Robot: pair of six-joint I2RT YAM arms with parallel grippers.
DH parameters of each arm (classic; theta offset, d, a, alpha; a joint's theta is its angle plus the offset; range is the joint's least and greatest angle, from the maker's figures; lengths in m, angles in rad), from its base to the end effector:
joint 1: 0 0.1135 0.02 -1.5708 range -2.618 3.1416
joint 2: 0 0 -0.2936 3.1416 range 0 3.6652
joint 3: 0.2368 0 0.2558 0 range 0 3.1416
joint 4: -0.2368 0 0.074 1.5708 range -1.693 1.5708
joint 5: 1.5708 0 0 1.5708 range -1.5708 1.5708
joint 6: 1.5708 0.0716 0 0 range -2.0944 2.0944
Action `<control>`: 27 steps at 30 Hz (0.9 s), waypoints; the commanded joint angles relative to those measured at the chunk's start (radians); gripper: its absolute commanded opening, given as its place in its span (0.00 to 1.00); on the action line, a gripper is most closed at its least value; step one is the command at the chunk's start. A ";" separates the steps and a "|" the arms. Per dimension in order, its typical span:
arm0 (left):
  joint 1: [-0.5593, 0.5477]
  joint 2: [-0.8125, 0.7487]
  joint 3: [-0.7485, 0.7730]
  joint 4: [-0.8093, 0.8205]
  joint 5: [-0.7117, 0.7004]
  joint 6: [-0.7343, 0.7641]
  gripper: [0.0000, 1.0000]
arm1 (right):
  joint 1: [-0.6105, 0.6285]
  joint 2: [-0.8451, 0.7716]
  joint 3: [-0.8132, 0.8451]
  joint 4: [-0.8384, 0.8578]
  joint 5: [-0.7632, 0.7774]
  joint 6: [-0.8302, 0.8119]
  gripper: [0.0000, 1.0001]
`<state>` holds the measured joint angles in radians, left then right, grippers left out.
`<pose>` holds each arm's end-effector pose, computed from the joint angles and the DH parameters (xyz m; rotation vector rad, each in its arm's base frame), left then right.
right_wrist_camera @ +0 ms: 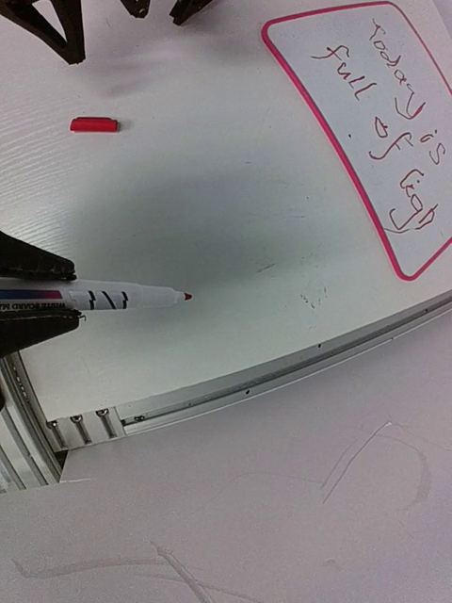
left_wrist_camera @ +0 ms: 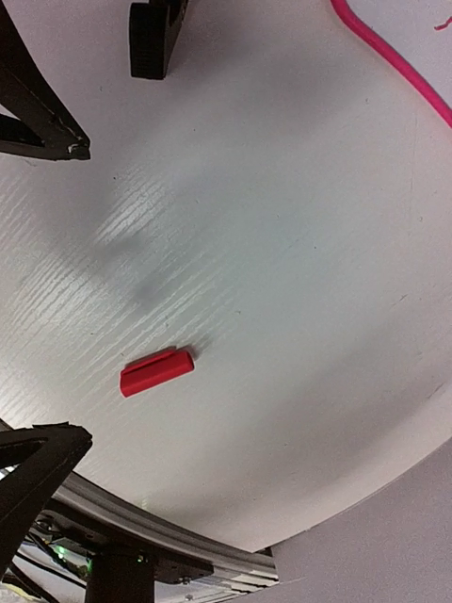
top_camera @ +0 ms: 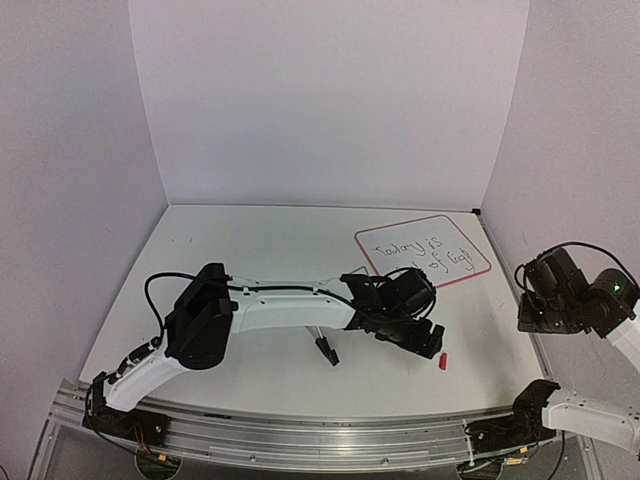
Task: Write a sentence on the whiteboard
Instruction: Pick up the pen cap from the corner of the board.
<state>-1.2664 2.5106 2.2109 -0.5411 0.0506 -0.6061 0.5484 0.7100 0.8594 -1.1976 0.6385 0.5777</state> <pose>0.1792 -0.5825 0.1622 0.8737 2.4712 -0.8459 0.1075 0.0157 0.2873 0.2426 2.3509 -0.3220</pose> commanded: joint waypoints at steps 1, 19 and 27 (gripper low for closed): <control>-0.019 0.053 0.112 -0.038 -0.016 -0.037 0.96 | -0.002 -0.031 -0.015 -0.005 0.038 0.013 0.00; -0.047 0.178 0.206 -0.047 -0.095 -0.053 0.94 | -0.002 -0.067 -0.037 -0.005 0.038 0.027 0.00; -0.052 0.204 0.217 -0.056 -0.147 -0.059 0.82 | -0.002 -0.095 -0.043 -0.006 0.039 0.033 0.00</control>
<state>-1.3106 2.6755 2.3894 -0.5745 -0.0531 -0.6578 0.5484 0.6326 0.8205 -1.1980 0.6556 0.5930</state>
